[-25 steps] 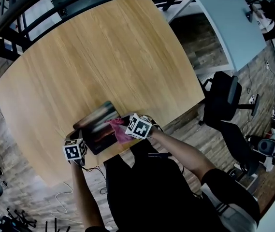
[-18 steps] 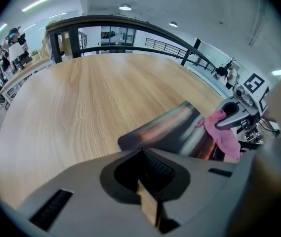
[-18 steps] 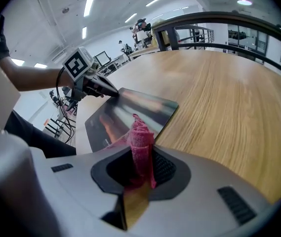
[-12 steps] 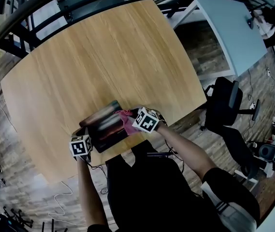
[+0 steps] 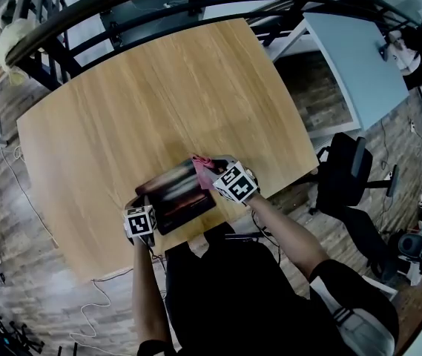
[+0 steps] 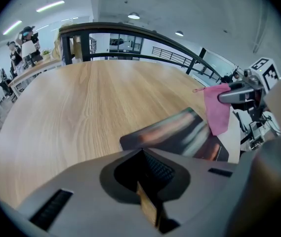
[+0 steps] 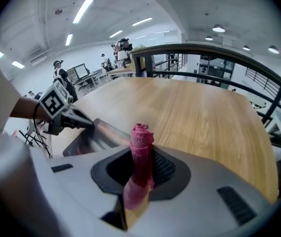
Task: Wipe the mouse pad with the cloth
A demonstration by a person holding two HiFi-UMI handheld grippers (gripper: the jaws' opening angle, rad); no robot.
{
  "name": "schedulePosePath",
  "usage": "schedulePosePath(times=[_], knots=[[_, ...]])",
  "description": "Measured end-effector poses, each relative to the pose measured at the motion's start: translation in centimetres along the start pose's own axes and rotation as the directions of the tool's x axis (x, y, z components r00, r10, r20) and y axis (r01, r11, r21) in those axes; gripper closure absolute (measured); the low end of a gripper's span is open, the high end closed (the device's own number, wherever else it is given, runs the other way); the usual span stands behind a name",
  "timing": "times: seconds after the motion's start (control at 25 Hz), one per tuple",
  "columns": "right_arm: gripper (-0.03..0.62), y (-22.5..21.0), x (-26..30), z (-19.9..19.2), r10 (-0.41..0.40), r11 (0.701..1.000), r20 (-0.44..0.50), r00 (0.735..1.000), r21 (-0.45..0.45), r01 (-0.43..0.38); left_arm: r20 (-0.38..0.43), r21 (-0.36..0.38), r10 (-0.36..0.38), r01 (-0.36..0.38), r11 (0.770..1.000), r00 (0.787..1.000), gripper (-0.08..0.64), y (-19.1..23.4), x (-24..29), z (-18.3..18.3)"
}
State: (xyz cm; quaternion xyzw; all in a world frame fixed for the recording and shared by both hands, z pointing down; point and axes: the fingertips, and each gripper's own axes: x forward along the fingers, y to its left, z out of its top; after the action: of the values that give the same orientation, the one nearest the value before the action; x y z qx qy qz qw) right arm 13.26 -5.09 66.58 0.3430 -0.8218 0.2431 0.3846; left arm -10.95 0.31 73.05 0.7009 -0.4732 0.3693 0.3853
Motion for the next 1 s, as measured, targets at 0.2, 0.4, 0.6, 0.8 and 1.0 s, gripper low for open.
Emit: schedulePosePath(times=[0.2,0.4,0.6,0.8,1.0], knots=[[0.520,-0.1,-2.2,3.7,-0.057,0.995,0.121,0.991,0.083,0.047,0.066,-0.050,-0.008,0.012,0.999,0.998,0.537,-0.1,-1.4,0.7],[0.520,0.4,-4.7,7.2,-0.087,0.989,0.232,0.969,0.134,0.057,0.243,-0.058,0.027,-0.013,0.998,0.970,0.537,0.3,-6.3,4.5],[0.520,2.3,-7.8,11.1,-0.096,0.991,0.346,0.933,0.120,0.058,0.482,-0.079,0.087,-0.056,0.995,0.872,0.537,0.5,-14.6,9.5],[0.520,4.5,-11.1,14.0,-0.103,0.992,0.442,0.891,0.105,0.063,0.656,-0.061,0.078,-0.049,0.997,0.750,0.537,-1.7,-23.0,12.5],[0.520,7.1,-14.2,16.0,-0.098,0.993,0.522,0.848,0.104,0.051,0.774,-0.063,0.109,-0.096,0.993,0.623,0.537,-3.5,-29.9,13.7]])
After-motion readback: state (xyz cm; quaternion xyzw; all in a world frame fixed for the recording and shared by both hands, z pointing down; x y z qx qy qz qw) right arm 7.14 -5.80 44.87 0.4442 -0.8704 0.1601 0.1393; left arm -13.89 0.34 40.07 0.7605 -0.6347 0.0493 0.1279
